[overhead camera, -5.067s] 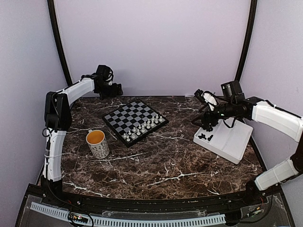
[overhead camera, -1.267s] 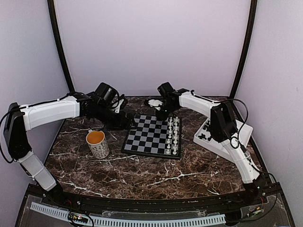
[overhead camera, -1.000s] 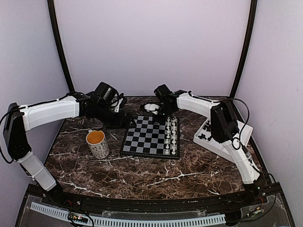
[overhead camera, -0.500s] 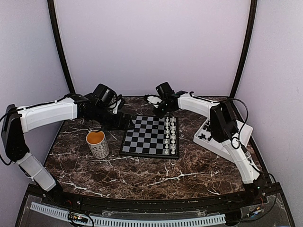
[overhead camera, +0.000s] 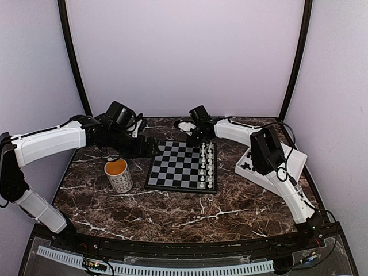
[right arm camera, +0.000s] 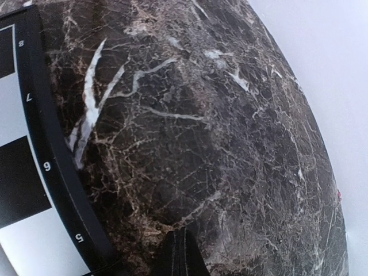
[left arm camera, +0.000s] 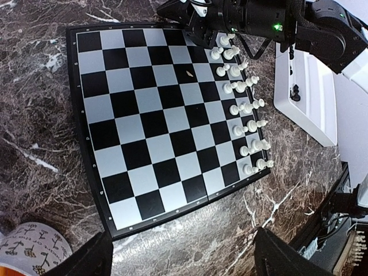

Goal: Set up the chess pieces on the board
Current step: Move the chessboard to the center of the board.

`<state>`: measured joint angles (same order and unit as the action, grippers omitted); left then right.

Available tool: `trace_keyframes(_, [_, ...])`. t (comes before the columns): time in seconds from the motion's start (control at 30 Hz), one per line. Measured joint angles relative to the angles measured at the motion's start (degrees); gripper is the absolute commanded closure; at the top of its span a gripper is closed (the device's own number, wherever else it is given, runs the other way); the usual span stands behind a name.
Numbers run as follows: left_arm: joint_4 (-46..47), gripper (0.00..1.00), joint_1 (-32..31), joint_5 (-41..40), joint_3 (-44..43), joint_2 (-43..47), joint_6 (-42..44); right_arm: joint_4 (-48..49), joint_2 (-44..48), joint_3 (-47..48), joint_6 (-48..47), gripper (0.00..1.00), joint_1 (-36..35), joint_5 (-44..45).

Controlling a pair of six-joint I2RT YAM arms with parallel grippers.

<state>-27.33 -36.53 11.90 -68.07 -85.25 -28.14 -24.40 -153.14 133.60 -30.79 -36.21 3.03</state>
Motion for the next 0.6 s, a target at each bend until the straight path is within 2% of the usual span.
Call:
trace_keyframes(0.3, [1.64, 0.12, 0.00, 0.26, 6.03, 3.74, -1.55, -6.91, -1.03, 3.82, -10.78, 1.00, -0.94, -3.91])
trace_keyframes(0.6, [2.56, 0.12, 0.00, 0.26, 7.63, 3.87, -1.55, -11.87, 1.88, 0.72, -13.79, 1.00, -2.62, -9.66])
